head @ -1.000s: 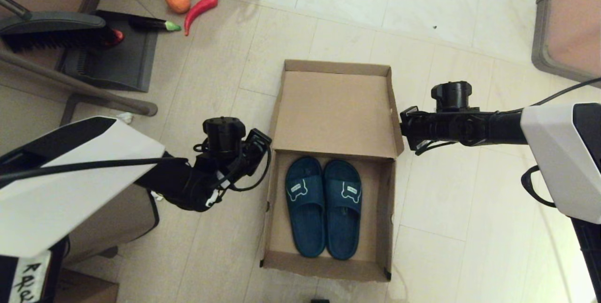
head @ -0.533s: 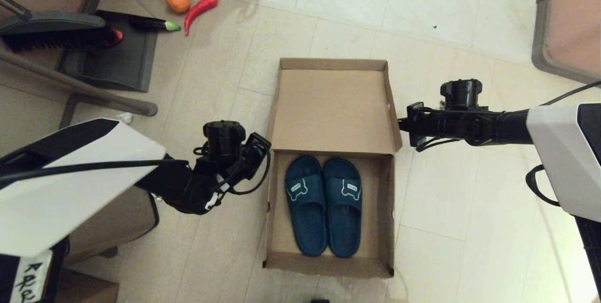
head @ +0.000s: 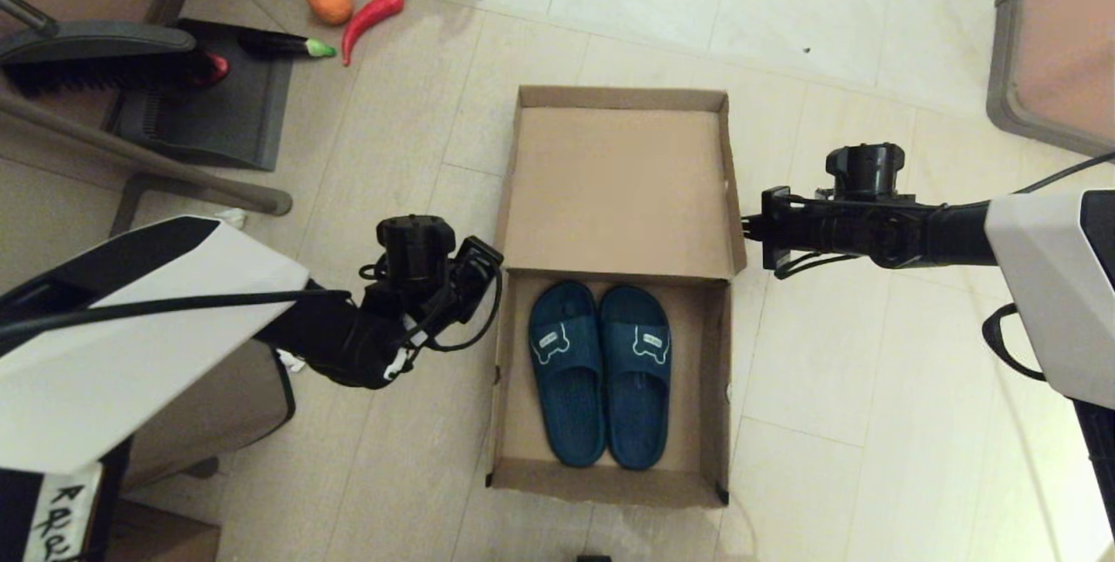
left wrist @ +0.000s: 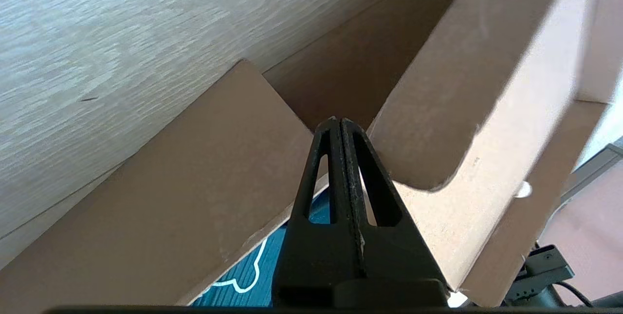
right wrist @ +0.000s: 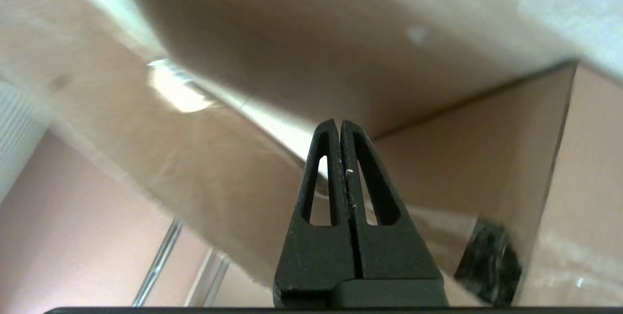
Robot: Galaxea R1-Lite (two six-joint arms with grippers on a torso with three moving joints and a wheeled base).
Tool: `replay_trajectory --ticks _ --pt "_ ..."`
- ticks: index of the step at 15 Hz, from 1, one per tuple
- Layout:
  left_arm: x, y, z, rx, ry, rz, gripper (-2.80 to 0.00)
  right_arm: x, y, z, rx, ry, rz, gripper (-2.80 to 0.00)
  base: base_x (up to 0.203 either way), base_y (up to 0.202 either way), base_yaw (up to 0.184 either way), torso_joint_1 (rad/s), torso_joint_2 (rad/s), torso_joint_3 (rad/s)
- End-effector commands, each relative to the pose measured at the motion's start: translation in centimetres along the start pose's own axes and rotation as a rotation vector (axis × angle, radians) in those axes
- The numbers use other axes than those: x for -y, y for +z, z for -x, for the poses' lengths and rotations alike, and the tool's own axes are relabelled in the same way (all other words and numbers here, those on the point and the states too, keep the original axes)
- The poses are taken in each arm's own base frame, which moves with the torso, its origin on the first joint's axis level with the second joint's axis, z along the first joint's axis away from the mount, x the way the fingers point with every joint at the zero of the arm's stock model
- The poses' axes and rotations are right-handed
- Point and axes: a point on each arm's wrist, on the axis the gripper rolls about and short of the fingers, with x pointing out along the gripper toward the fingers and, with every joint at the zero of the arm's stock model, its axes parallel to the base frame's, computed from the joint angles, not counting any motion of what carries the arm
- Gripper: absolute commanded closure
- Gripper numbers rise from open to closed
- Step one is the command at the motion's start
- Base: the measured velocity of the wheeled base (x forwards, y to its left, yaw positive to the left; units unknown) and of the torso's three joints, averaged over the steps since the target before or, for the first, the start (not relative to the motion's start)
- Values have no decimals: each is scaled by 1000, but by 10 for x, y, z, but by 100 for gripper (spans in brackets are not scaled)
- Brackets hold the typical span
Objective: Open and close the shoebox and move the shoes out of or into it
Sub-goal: Close the shoe box
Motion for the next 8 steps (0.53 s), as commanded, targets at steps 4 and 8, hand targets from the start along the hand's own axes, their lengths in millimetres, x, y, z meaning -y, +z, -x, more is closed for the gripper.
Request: replay_trajectory --ticks 4,8 --pt "3 2 0 6 -14 4 0 -12 -1 4 -45 64 -25 0 0 0 0 0 0 0" --pt "3 1 1 3 -8 1 0 -27 1 14 -105 143 -2 0 0 0 0 0 0 0"
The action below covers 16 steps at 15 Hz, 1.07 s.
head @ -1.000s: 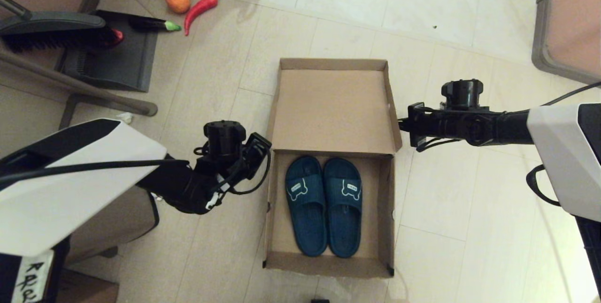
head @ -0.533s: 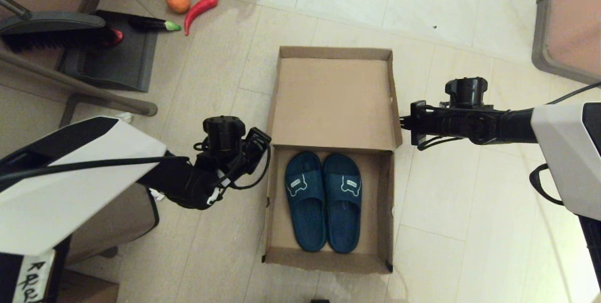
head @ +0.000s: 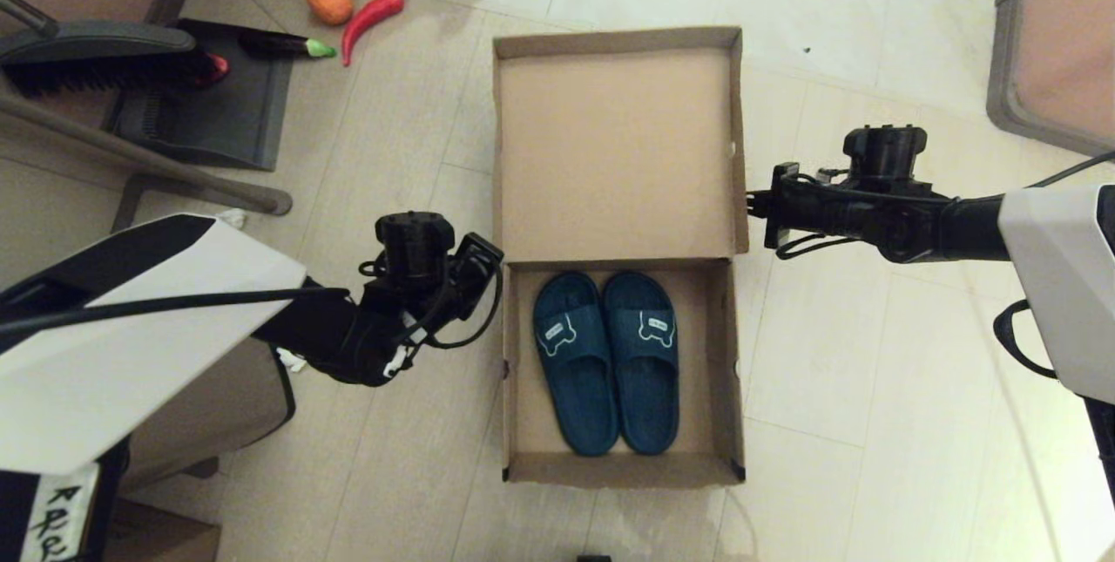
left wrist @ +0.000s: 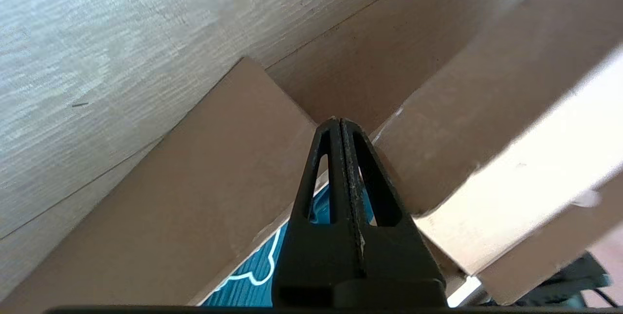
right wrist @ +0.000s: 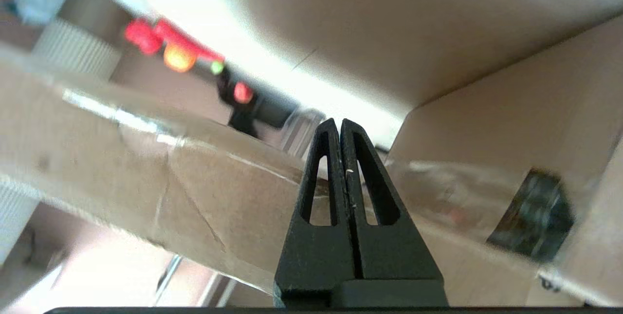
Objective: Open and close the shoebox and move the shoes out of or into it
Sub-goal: Close the shoe box
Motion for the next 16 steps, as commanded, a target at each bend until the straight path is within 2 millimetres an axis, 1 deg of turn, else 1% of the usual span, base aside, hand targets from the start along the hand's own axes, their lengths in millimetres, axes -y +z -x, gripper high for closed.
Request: replay_trajectory --ticks 1,6,12,16 --pt "0 0 0 3 -1 6 0 -6 0 5 -14 13 3 0 0 0 0 0 0 0" --pt "0 0 0 1 -1 5 0 -16 0 13 -103 38 18 0 0 0 0 0 0 0" --pt "-2 -2 -1 -3 3 3 0 -37 -2 25 -223 130 23 0 0 0 0 0 0 0" --pt "-2 -3 0 -7 3 0 0 -44 -3 30 -274 135 39 0 0 0 0 0 0 0"
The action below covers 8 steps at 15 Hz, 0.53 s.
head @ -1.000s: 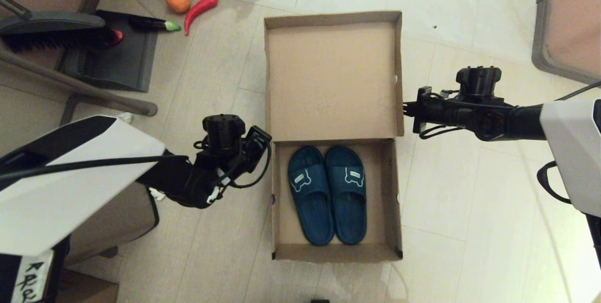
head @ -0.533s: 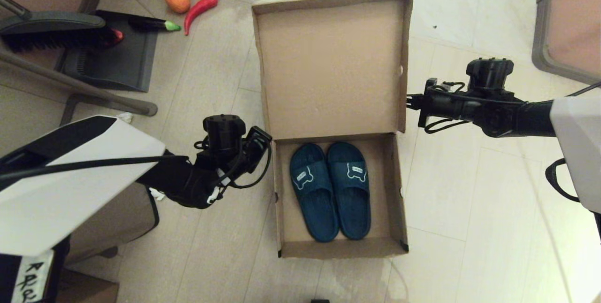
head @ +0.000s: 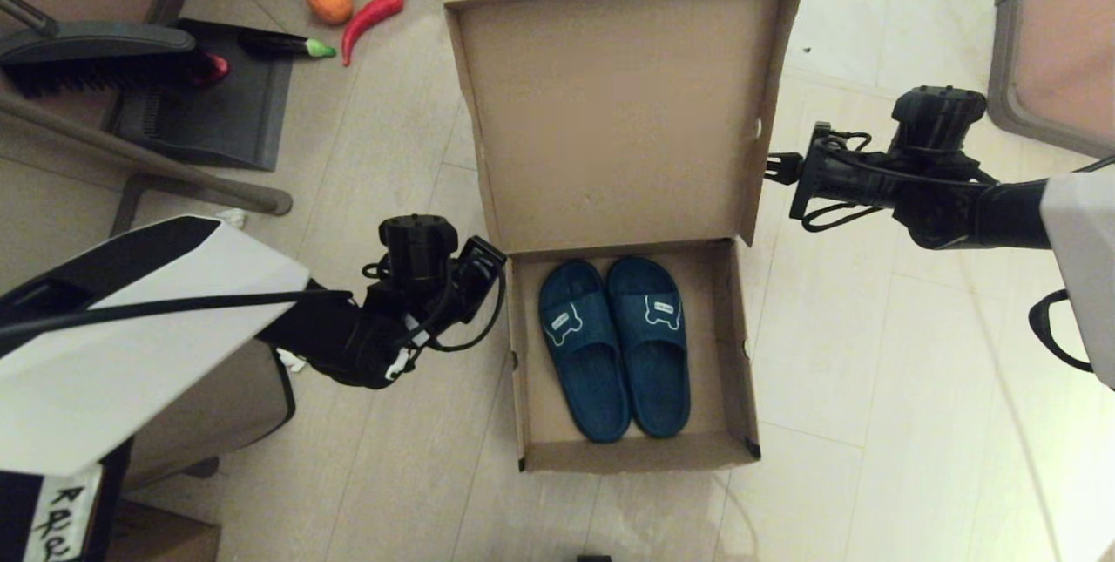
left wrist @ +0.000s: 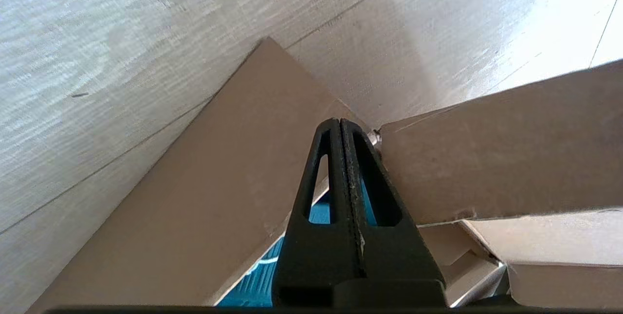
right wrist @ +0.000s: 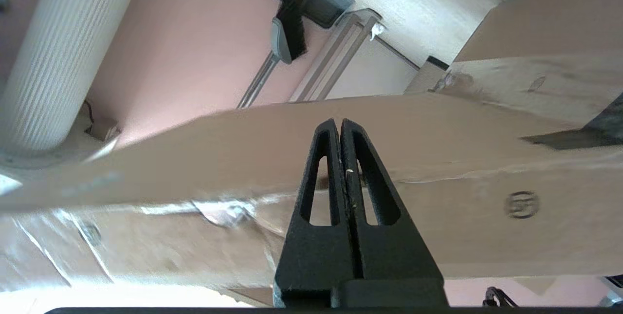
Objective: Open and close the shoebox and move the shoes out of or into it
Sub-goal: Close the shoe box
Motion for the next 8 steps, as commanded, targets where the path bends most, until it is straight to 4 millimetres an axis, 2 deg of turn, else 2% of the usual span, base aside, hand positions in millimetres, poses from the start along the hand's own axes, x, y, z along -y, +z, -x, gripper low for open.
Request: replay_trajectory --ticks 1,8 --pt "0 0 0 2 -3 6 0 -5 -2 1 -12 4 2 0 0 0 0 0 0 0" --pt "2 -4 0 -5 -7 -3 0 -26 -10 14 -127 16 77 0 0 0 0 0 0 0"
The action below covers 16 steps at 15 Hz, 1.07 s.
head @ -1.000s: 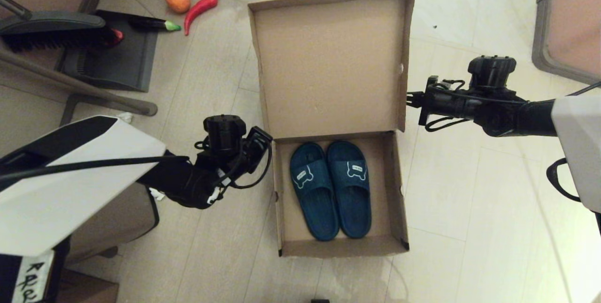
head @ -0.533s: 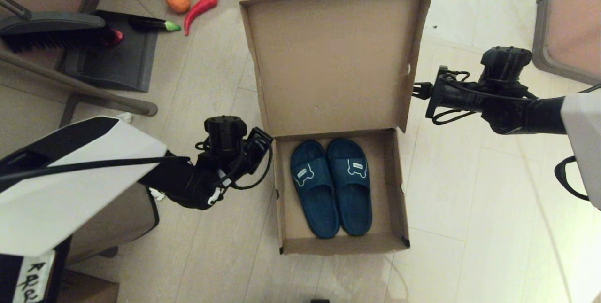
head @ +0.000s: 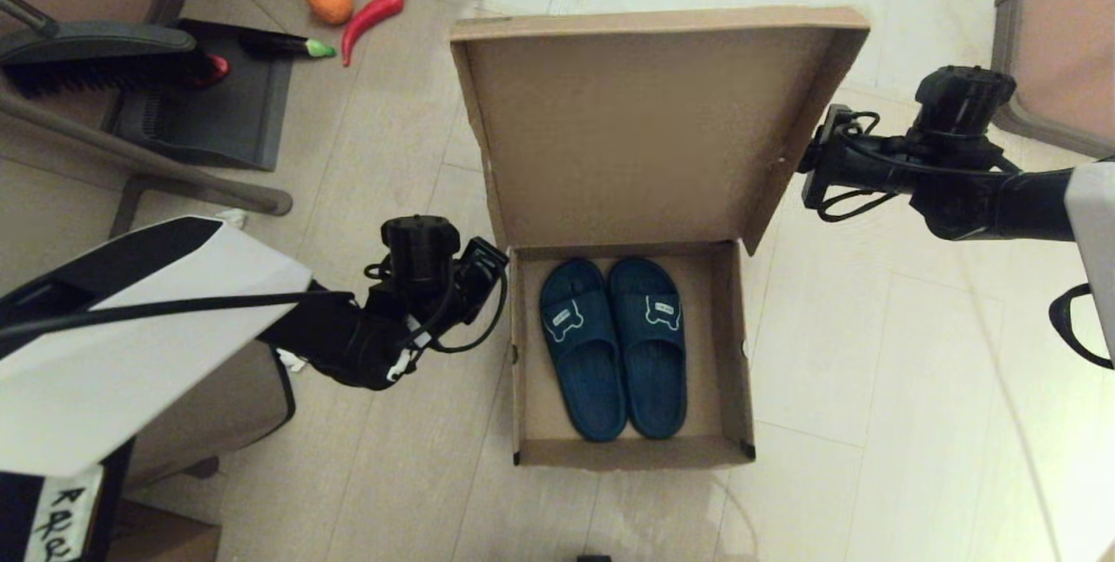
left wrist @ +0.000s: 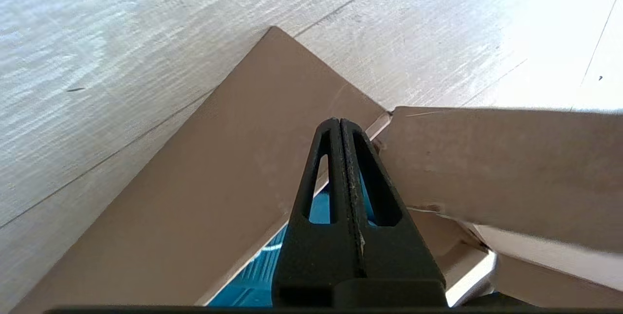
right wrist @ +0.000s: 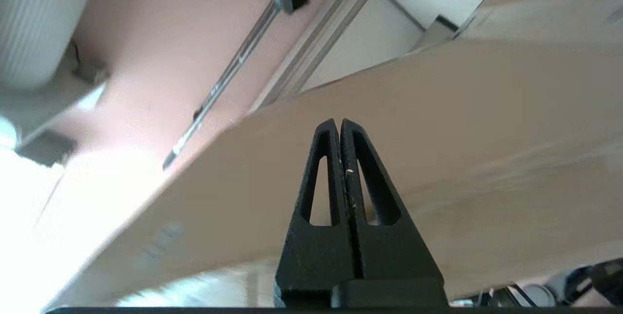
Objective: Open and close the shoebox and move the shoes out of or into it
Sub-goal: Close the shoe box
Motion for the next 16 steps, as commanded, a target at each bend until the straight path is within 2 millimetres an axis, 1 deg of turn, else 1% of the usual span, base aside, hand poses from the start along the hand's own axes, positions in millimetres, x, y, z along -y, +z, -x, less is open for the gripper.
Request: replay_trajectory --ticks 1,3,5,7,8,9,11,16 --pt "2 -2 0 -2 -6 -9 0 -11 -5 2 -30 4 17 0 0 0 0 0 0 0" --pt "5 -3 2 -4 -15 -11 0 -21 -11 4 -77 2 37 0 0 0 0 0 0 0" --pt "10 -3 6 -4 -21 -11 0 -26 -16 6 -88 1 41 0 0 0 0 0 0 0" --pt "15 1 17 -2 -24 -12 0 -23 -23 10 -92 -6 22 0 0 0 0 0 0 0" --pt "13 0 23 -8 -10 -14 0 -21 -27 12 -92 -6 24 0 0 0 0 0 0 0" --pt "11 0 32 -16 10 -18 0 -19 -31 15 -93 -4 30 0 0 0 0 0 0 0" --pt "8 3 55 -15 38 -21 0 -21 -40 18 -94 -3 37 0 0 0 0 0 0 0" --pt "9 24 126 38 66 -14 0 -28 -60 25 -92 -8 21 0 0 0 0 0 0 0"
